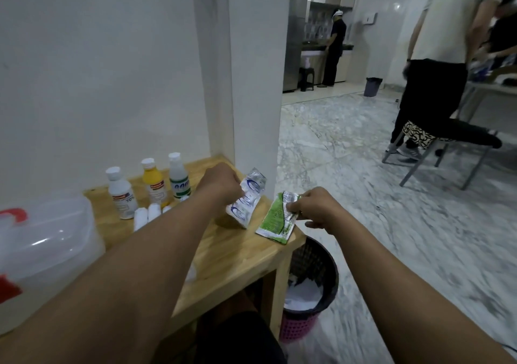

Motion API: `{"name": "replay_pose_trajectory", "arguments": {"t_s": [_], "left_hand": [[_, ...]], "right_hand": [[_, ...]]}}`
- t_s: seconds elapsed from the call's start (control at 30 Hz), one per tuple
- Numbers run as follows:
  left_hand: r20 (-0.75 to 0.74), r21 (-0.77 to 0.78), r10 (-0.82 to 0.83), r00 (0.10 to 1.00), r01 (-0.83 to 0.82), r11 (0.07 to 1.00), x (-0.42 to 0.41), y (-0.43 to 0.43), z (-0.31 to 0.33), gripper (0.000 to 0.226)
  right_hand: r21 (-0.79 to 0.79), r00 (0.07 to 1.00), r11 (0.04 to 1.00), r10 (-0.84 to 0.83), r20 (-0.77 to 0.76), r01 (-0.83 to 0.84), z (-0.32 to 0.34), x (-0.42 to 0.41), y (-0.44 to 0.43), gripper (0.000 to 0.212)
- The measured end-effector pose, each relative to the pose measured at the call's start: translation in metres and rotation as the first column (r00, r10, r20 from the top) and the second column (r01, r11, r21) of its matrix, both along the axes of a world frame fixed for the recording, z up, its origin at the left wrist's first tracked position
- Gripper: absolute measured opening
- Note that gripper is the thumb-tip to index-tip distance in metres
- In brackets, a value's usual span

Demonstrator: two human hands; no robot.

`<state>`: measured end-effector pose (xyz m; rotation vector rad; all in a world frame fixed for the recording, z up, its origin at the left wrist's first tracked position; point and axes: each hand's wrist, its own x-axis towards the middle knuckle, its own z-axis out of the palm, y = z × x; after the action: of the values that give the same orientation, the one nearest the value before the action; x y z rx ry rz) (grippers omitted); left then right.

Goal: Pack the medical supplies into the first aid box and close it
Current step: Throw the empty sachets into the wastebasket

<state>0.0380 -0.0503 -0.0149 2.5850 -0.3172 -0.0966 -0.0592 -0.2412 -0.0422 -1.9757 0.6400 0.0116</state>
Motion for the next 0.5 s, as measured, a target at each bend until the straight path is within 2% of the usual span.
{"name": "replay_pose_trajectory", "arguments": {"t_s": [0.1, 0.3, 0.5], "left_hand": [[0.023, -0.071, 0.018, 1.0, -0.017, 0.997, 0.001, -0.004, 0.009, 0.011], [0.007, -0.205, 0.057, 0.998, -0.054, 0.977, 0.013, -0.03, 0.019, 0.007], [0.002, -0.202, -0.037, 0.999, 0.036, 0.979, 0.036, -0.073, 0.015, 0.013]], "right_hand": [[0.068, 0.998, 0.997, -0.037, 0.046, 0.033, 0.008, -0.008, -0.009, 0.017], [0.094, 0.982, 0.987, -0.138, 0.128, 0.127, 0.011, -0.008, -0.033, 0.019], [0.134, 0.959, 0.962, -0.254, 0.128, 0.237, -0.015, 0.003, -0.068, 0.031]]}}
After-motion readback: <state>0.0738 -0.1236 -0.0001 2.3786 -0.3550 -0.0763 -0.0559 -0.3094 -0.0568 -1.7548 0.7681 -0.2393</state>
